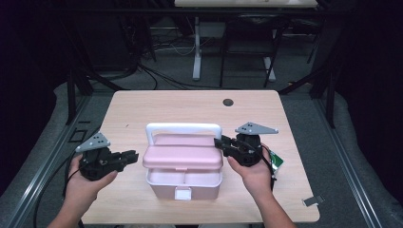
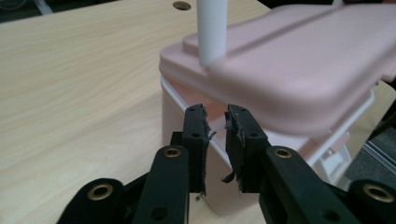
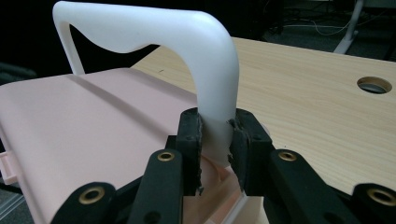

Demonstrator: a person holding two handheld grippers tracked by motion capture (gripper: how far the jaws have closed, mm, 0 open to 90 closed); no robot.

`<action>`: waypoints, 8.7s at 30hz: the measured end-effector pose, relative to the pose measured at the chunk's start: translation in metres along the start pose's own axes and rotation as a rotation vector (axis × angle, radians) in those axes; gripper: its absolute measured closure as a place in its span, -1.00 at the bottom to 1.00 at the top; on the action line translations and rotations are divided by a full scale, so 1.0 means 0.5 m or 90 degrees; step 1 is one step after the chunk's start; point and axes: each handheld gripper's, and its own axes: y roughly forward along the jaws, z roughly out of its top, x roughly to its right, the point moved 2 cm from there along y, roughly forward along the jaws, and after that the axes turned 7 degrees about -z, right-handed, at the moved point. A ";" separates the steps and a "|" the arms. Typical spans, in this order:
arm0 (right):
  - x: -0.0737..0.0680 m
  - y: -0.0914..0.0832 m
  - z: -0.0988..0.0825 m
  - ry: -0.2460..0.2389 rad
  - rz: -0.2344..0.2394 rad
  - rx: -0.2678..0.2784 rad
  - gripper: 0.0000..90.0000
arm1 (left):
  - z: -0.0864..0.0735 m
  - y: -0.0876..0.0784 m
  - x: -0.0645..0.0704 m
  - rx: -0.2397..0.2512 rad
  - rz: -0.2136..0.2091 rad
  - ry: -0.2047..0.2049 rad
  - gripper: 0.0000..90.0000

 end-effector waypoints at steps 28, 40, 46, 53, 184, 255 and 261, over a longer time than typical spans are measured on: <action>0.002 -0.007 -0.004 0.004 -0.004 0.002 0.58 | 0.000 0.079 0.061 -0.026 -0.045 0.023 0.99; 0.017 -0.070 -0.049 0.018 -0.010 0.026 0.76 | 0.054 0.069 0.054 -0.020 -0.034 0.028 0.99; 0.000 -0.062 -0.083 -0.005 0.002 -0.003 1.00 | 0.088 0.067 0.047 -0.018 -0.023 0.027 0.99; -0.031 -0.034 -0.116 -0.030 0.014 -0.034 1.00 | 0.112 0.068 0.039 -0.013 -0.016 0.021 0.99; -0.075 -0.024 -0.177 -0.067 0.042 -0.075 0.93 | 0.155 0.157 -0.001 -0.382 0.064 0.075 0.53; 0.044 -0.081 -0.152 0.011 -0.035 -0.044 0.64 | 0.146 0.358 0.153 -0.644 -0.128 0.513 0.88; 0.052 -0.082 -0.153 0.017 -0.039 -0.045 0.63 | 0.143 0.369 0.152 -0.652 -0.135 0.507 0.91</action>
